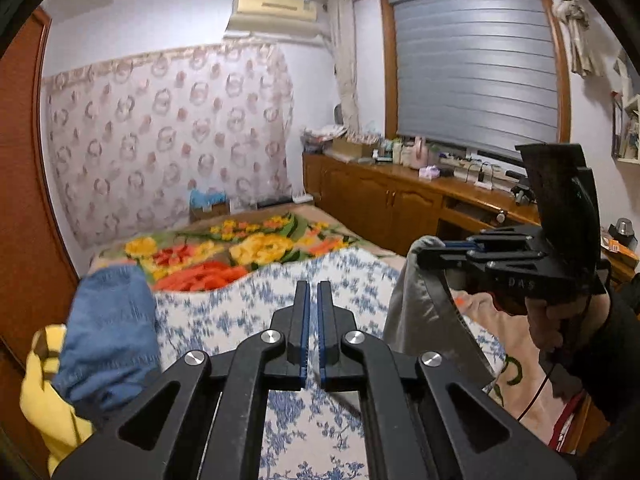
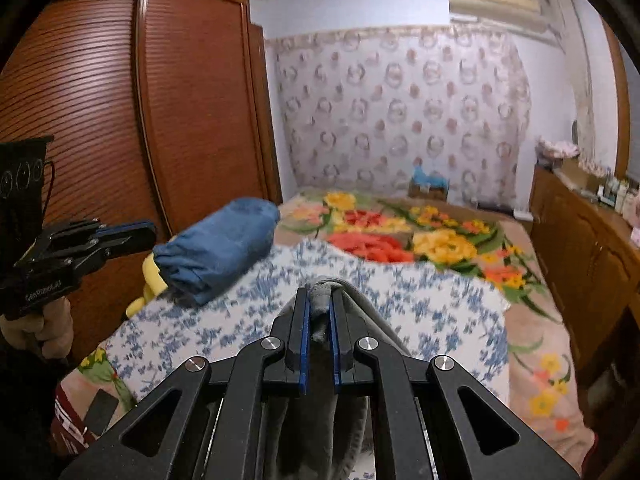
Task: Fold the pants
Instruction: 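Lift the held hem band with both tools and fold it over the sweatshirt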
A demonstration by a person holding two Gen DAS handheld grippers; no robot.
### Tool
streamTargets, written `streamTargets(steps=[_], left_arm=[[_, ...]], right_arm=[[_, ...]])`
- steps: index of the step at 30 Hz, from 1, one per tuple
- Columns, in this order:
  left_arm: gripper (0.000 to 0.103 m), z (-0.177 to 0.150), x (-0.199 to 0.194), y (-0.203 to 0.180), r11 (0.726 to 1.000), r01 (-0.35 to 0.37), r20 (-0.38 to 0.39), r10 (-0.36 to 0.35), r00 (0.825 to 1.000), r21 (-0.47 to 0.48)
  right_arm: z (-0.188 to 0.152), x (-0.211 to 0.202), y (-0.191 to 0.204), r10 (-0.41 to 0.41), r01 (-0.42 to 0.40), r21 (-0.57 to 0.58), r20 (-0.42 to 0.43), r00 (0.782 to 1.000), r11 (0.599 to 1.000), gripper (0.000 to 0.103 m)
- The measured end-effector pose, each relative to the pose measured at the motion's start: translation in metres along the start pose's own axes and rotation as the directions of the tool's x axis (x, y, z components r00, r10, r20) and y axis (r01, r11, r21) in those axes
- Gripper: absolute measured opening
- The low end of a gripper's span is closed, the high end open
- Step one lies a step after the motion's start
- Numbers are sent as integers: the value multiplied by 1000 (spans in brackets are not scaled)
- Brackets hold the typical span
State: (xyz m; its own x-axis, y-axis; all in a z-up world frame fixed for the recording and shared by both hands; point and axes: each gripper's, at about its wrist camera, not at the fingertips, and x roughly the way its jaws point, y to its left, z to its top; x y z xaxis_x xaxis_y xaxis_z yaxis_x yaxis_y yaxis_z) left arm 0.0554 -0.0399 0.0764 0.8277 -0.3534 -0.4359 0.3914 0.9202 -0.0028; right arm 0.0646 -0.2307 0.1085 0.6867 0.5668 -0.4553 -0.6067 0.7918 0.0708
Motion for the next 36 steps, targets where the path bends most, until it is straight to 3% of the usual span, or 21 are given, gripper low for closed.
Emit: streamTargets(steps=[5, 9, 10, 14, 18, 26, 28, 30, 36], left_arm=[[6, -21, 23, 7, 999, -11, -63, 8, 998, -49], [41, -44, 46, 7, 998, -15, -129, 6, 992, -68], [43, -48, 50, 8, 997, -15, -140, 4, 990, -75], [45, -69, 69, 9, 993, -1, -192, -21, 981, -117], [45, -80, 76, 10, 988, 14, -211, -46, 976, -151], [46, -86, 58, 0, 981, 56, -183, -91, 979, -188], [51, -88, 54, -4, 978, 75, -178, -110, 978, -194], [71, -91, 54, -7, 976, 92, -176, -128, 976, -198], [74, -111, 72, -21, 963, 138, -222, -191, 956, -233]], right_arm=[[18, 24, -8, 10, -10, 0, -67, 998, 1000, 8], [23, 57, -15, -2, 5, 17, -142, 990, 1000, 8], [20, 67, -20, 0, 5, 28, -166, 986, 1000, 8], [16, 110, -34, 41, -14, 106, -248, 968, 994, 8], [13, 135, -39, 73, -26, 168, -276, 959, 985, 8], [32, 157, -14, 102, -61, 146, -293, 951, 987, 8], [36, 166, -7, 103, -65, 131, -308, 946, 989, 8], [38, 173, -4, 103, -65, 125, -321, 942, 990, 8], [38, 181, 3, 98, -64, 113, -323, 941, 991, 8]])
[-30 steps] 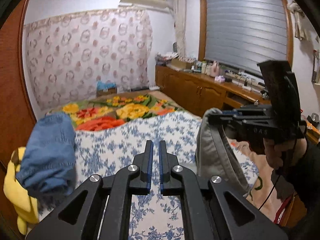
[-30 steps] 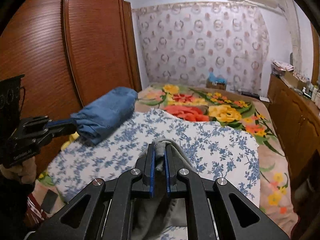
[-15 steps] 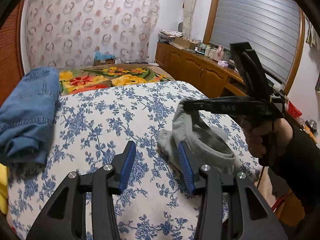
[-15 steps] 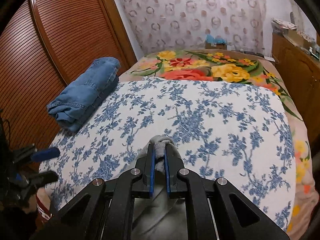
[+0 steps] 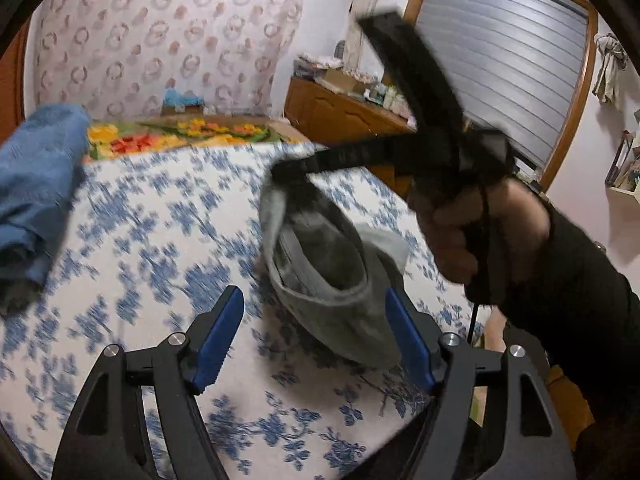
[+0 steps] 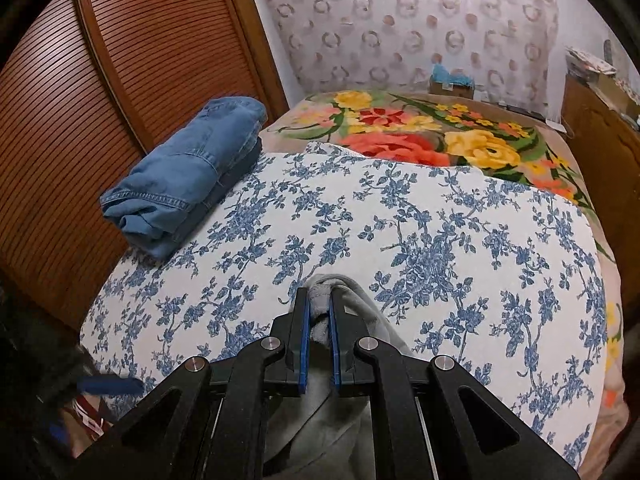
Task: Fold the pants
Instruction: 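Lift the held hem band with both tools and fold it over the sweatshirt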
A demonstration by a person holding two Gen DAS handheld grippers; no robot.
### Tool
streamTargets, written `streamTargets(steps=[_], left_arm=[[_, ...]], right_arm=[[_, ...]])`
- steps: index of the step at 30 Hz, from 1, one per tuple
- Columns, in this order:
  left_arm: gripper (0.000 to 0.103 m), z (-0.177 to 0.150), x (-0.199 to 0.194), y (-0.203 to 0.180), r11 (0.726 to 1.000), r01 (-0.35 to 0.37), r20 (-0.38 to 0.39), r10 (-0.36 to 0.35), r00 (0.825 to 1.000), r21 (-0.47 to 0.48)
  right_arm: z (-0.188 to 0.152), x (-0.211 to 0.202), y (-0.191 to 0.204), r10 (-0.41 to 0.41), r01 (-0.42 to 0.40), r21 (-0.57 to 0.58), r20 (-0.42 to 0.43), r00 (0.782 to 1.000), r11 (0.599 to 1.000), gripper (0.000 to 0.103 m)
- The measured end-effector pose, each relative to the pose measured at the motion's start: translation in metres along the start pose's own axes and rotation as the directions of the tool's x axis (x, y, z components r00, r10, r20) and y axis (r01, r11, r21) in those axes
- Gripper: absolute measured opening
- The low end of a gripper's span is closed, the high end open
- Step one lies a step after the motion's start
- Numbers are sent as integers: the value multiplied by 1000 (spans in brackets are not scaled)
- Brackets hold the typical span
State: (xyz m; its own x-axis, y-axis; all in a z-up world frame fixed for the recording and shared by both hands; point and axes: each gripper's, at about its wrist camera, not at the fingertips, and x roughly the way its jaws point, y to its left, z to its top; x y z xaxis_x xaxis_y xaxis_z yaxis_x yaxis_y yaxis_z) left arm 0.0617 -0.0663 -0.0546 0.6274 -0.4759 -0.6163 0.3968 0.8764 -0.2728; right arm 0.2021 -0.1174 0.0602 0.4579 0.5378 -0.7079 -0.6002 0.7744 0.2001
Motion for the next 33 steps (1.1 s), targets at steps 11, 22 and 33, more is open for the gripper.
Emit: streamTargets(steps=[11, 22, 33], left_arm=[[12, 21, -2, -5, 999, -30, 73, 28, 997, 28], [11, 95, -96, -19, 966, -177, 316, 111, 942, 188], [11, 151, -86, 20, 930, -284, 347, 193, 918, 235]], right_arm=[[-8, -38, -14, -16, 16, 6, 78, 997, 1000, 8], [-7, -152, 6, 38, -20, -59, 313, 949, 998, 8], [14, -168, 12, 69, -33, -98, 396, 916, 995, 8]])
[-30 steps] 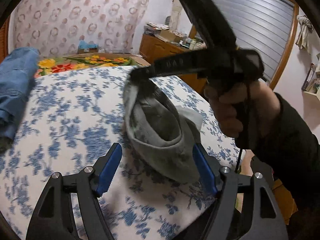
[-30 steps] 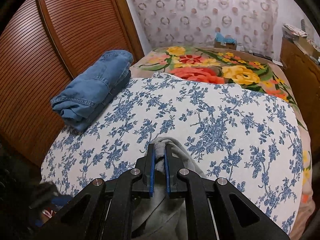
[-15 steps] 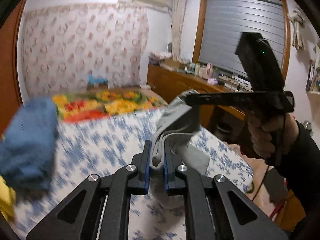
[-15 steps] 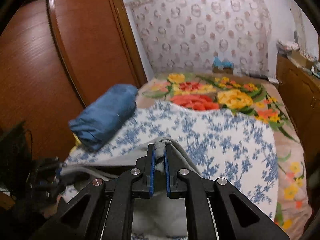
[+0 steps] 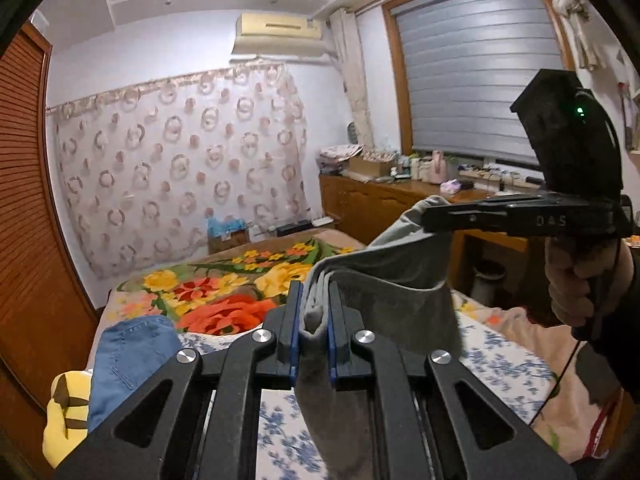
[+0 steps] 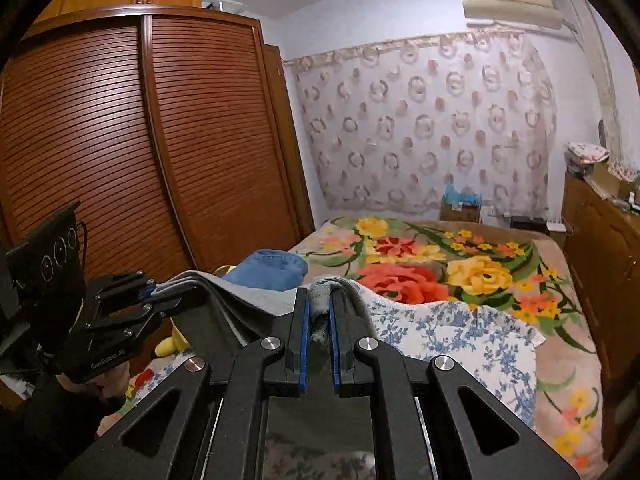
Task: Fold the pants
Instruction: 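Lift the held hem band with both tools and fold it over the sweatshirt, then lower the folded sweatshirt onto the bed and open both tools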
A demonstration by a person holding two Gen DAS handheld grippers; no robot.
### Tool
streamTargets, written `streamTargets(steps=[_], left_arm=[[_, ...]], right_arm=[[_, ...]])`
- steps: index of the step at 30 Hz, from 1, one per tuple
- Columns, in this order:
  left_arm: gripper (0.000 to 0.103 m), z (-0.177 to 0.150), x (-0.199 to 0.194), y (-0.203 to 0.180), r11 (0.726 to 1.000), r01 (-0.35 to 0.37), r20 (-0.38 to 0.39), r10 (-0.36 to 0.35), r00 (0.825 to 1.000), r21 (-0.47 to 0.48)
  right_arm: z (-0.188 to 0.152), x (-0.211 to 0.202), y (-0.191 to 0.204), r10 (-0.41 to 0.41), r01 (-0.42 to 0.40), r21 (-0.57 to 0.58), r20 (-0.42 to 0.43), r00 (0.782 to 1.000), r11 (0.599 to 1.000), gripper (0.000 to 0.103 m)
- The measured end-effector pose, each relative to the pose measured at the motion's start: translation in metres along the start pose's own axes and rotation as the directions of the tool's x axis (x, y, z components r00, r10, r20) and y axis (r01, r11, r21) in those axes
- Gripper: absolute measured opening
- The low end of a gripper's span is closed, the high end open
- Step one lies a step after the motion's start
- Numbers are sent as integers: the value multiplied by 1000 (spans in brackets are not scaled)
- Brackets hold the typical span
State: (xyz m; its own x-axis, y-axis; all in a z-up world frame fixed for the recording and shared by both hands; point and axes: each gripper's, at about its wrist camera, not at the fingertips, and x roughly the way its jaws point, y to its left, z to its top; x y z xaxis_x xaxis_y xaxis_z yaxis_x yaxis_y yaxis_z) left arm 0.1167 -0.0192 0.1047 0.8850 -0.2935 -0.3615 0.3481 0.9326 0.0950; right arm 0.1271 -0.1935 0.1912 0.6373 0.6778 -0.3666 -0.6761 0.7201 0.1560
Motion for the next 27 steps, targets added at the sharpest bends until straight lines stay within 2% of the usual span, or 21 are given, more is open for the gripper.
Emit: streamTargets(steps=[4, 8, 12, 16, 19, 22, 24, 27], left_arm=[[11, 10, 44, 28, 1000, -28, -34, 28, 999, -5], [11, 34, 73, 48, 999, -41, -36, 41, 998, 0], [11, 61, 77, 51, 998, -50, 12, 49, 999, 42], [11, 52, 73, 40, 994, -44, -5, 45, 999, 99], [11, 15, 68, 25, 993, 2, -75, 6, 997, 116], [11, -42, 62, -1, 991, 54, -167, -33, 985, 126], [11, -75, 61, -17, 991, 85, -232, -60, 971, 99], [11, -114, 56, -36, 991, 126, -313, -108, 944, 39]], right_arm=[[6, 44, -23, 8, -7, 22, -32, 999, 1000, 8], [37, 88, -50, -6, 7, 31, -35, 999, 999, 8], [73, 108, -66, -28, 28, 16, 29, 999, 999, 8], [80, 105, -71, -45, 44, 19, 46, 998, 999, 8], [45, 102, -68, -49, 50, 31, -29, 998, 998, 8], [-9, 105, -62, -43, 50, 48, -145, 989, 998, 8], [-51, 108, -59, -40, 57, 63, -239, 970, 996, 8], [-100, 109, -54, -31, 64, 87, -336, 941, 994, 8]])
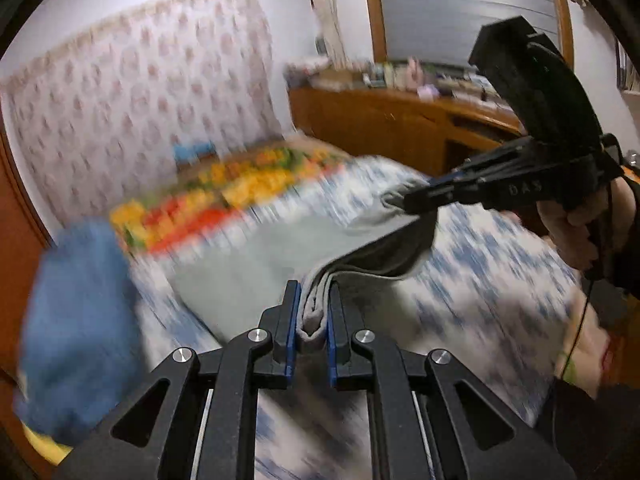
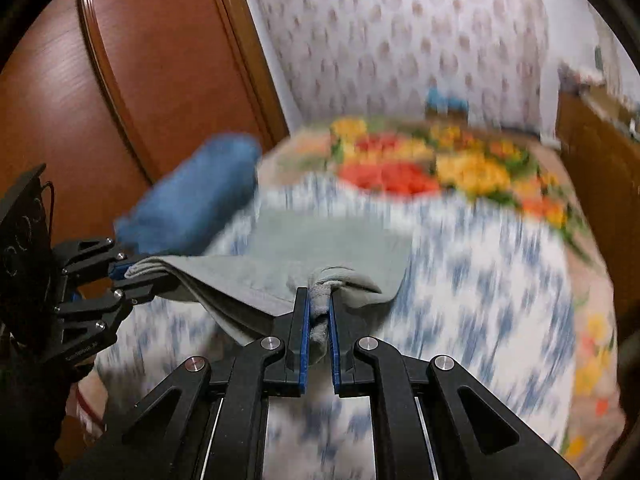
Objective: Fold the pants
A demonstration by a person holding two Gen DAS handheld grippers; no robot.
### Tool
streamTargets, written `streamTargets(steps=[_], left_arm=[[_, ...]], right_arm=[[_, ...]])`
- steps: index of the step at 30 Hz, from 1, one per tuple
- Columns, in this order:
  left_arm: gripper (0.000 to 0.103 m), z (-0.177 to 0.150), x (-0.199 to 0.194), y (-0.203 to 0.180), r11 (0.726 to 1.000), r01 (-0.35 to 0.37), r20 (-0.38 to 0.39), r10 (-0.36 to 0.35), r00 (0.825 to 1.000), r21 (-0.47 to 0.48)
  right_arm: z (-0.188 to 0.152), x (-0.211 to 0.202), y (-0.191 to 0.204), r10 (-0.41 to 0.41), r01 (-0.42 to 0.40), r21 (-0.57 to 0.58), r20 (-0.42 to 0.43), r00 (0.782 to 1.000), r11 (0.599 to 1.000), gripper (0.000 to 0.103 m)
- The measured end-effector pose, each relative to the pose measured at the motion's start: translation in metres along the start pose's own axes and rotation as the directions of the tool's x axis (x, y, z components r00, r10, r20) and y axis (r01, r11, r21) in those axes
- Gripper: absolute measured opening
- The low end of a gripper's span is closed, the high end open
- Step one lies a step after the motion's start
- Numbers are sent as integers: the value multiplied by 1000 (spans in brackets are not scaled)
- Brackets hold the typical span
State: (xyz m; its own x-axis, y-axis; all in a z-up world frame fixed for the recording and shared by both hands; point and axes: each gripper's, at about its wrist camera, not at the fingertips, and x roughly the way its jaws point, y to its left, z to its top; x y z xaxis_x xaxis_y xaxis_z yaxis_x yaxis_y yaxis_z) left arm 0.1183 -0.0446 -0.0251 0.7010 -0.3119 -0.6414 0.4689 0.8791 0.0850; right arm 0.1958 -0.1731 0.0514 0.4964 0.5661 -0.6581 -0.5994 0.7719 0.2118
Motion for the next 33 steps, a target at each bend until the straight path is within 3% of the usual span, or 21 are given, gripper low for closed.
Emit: streamTargets(steps=[3, 7, 13, 18, 25, 33], left_arm=[[15, -24, -5, -18, 999, 17, -20, -18, 1000, -29], [22, -30, -15, -22, 997, 30, -21, -32, 999, -69], [49, -47, -35, -10, 991, 29, 24, -26, 999, -130], [49, -65, -28, 5, 972, 0, 13, 3, 1000, -235], [49, -84, -4, 0, 950, 17, -44, -32, 999, -311], [49, -91, 5, -21, 946, 55, -52, -76, 996, -319]], right_arm=[[-31, 6, 3, -2, 2, 6, -48, 999, 1000, 8], [-44, 4, 6, 0, 1, 29, -49, 999, 1000, 8], [-48, 7, 6, -6, 8, 39, -67, 998, 999, 8], [-70, 9, 14, -30, 32, 34, -82, 996, 999, 8], [-82, 13, 16, -82, 82, 1, -85, 993, 997, 9], [-84, 9, 14, -91, 90, -13, -75, 993, 996, 25]])
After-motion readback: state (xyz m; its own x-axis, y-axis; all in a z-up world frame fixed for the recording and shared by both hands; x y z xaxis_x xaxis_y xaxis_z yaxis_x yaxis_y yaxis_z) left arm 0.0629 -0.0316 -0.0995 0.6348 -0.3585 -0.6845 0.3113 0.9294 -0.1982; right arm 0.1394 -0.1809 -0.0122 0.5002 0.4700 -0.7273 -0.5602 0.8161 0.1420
